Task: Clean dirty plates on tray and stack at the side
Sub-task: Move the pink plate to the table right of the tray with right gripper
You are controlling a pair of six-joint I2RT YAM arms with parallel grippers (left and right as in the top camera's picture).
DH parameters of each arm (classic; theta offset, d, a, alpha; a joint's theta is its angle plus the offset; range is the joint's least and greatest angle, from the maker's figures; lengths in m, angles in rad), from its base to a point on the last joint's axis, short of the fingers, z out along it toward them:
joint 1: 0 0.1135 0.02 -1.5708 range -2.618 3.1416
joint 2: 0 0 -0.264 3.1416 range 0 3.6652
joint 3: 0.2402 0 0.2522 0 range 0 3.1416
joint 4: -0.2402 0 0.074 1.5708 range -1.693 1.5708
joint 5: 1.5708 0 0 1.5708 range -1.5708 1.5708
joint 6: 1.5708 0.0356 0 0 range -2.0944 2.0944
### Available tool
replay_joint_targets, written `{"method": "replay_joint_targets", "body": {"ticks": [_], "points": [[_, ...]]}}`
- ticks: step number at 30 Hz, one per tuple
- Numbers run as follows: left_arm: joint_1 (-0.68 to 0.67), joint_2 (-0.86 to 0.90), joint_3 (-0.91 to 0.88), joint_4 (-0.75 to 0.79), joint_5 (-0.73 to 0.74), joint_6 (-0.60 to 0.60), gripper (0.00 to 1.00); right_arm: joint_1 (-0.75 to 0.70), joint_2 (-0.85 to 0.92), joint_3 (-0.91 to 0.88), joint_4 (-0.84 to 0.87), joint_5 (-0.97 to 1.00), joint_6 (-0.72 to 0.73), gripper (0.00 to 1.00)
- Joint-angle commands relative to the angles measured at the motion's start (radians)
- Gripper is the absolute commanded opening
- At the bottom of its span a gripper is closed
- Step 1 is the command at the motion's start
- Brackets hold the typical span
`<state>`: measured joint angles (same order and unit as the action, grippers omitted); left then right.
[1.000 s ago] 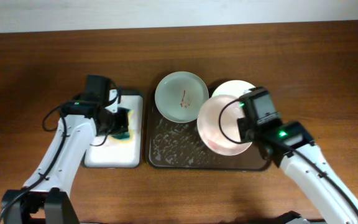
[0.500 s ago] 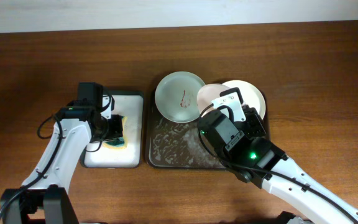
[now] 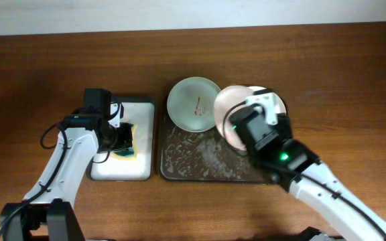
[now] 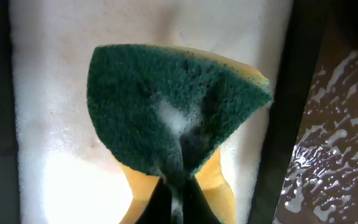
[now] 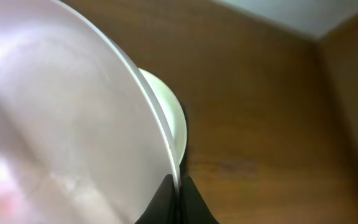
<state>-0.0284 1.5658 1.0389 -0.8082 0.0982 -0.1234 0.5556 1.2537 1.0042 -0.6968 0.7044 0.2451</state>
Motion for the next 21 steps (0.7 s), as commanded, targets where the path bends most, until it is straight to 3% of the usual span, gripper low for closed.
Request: {"method": "replay_joint_targets", "body": {"ticks": [1,5,10,13,16,17,19,21], "points": [[0.007,-0.016,-0.008,0.003,0.011,0.009,0.00,-0.255,-0.008,0.023,0.001,-0.312,0.091,0.04],[0.007,-0.016,-0.008,0.003,0.011,0.008,0.00,-0.674,0.011,0.023,-0.023,-0.622,0.116,0.04],[0.007,-0.016,-0.008,0.003,0.011,0.008,0.00,-1.042,0.153,0.023,-0.021,-0.822,0.115,0.04],[0.007,-0.016,-0.008,0.003,0.011,0.008,0.00,-1.139,0.258,0.023,-0.007,-0.836,0.116,0.04],[0.007,-0.016,-0.008,0.003,0.011,0.008,0.00,-1.213,0.337,0.023,0.055,-1.000,0.100,0.04],[0.007,-0.016,-0.008,0.003,0.011,0.008,0.00,-1.217,0.337,0.023,0.066,-1.027,0.084,0.08],[0.007,-0.016,-0.008,0.003,0.011,0.008,0.00,-1.216,0.335,0.023,0.073,-1.043,0.066,0.27],[0.007,-0.016,-0.008,0.003,0.011,0.008,0.00,-1.216,0.333,0.023,0.072,-1.130,0.066,0.35]]}}
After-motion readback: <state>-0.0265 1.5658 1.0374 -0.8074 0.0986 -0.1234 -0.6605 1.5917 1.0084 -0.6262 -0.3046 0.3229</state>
